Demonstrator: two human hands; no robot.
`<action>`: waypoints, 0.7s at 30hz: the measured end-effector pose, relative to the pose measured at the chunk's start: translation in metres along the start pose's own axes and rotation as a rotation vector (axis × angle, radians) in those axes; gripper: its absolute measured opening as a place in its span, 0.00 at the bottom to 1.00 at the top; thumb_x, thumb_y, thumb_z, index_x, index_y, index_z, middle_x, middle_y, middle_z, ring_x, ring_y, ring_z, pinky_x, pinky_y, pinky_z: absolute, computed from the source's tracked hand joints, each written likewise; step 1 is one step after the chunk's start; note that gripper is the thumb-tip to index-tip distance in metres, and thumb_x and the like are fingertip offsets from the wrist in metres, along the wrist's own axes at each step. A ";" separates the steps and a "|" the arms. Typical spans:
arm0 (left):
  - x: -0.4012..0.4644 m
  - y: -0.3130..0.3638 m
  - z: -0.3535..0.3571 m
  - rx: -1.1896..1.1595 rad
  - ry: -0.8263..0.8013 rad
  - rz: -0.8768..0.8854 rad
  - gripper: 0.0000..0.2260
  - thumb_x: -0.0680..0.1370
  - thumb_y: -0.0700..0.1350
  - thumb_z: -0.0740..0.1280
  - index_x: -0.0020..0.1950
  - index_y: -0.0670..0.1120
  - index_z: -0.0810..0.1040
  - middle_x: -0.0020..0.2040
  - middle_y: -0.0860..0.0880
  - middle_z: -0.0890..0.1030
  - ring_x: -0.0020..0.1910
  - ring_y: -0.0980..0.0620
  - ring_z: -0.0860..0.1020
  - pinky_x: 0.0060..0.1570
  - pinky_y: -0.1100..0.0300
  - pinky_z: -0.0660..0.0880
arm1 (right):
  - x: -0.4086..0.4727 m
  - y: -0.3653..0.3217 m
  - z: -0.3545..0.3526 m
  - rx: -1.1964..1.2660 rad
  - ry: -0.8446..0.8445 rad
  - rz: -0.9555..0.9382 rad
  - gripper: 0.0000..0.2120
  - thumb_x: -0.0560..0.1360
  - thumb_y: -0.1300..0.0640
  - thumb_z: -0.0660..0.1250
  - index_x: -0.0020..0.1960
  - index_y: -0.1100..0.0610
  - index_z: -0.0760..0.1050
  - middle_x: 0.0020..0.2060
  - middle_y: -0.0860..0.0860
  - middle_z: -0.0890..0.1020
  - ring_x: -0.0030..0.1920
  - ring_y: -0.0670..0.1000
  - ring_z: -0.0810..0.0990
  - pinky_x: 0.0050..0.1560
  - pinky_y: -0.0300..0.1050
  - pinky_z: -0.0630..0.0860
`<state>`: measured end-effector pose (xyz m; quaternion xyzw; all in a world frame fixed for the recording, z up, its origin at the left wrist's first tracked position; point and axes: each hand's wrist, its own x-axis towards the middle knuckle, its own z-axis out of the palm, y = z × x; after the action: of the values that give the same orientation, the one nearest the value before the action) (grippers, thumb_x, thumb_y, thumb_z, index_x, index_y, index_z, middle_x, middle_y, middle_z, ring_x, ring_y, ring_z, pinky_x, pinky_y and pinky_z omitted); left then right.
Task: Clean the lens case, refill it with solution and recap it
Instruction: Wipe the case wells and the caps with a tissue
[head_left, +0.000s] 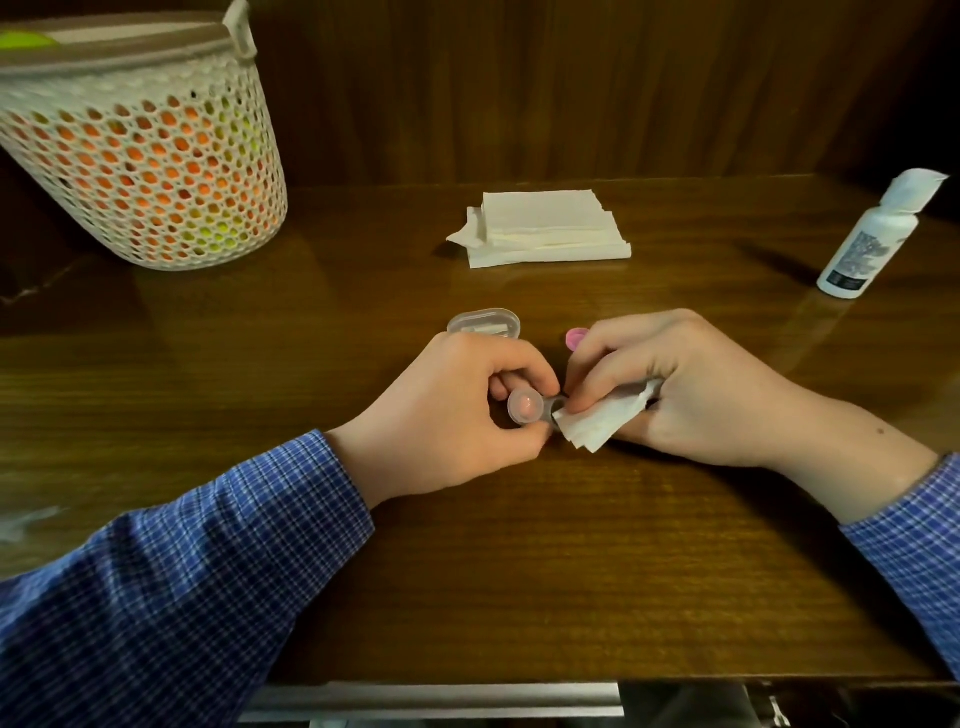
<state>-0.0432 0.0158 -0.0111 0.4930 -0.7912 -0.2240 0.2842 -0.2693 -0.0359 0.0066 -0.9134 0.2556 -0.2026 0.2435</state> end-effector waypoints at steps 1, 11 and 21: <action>0.000 0.000 0.000 0.001 0.004 0.004 0.11 0.75 0.44 0.76 0.56 0.51 0.86 0.46 0.57 0.85 0.49 0.57 0.82 0.49 0.65 0.79 | 0.000 0.000 0.000 0.003 -0.007 0.001 0.08 0.72 0.52 0.75 0.49 0.51 0.88 0.49 0.45 0.84 0.50 0.47 0.84 0.56 0.58 0.82; 0.005 -0.004 -0.007 -0.214 0.005 -0.023 0.09 0.75 0.40 0.78 0.54 0.48 0.88 0.42 0.55 0.86 0.37 0.58 0.82 0.33 0.69 0.74 | -0.002 0.001 -0.002 0.009 0.151 -0.110 0.07 0.73 0.58 0.77 0.51 0.55 0.88 0.48 0.50 0.84 0.47 0.52 0.84 0.51 0.60 0.83; 0.006 -0.006 -0.008 -0.460 0.020 -0.159 0.11 0.74 0.35 0.76 0.52 0.48 0.88 0.46 0.50 0.88 0.46 0.49 0.87 0.47 0.50 0.86 | -0.004 0.001 0.003 0.002 0.107 -0.134 0.10 0.74 0.57 0.77 0.55 0.52 0.87 0.50 0.47 0.82 0.50 0.50 0.83 0.51 0.57 0.83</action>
<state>-0.0364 0.0072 -0.0072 0.4784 -0.6752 -0.4149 0.3783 -0.2712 -0.0329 0.0028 -0.9160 0.2065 -0.2673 0.2164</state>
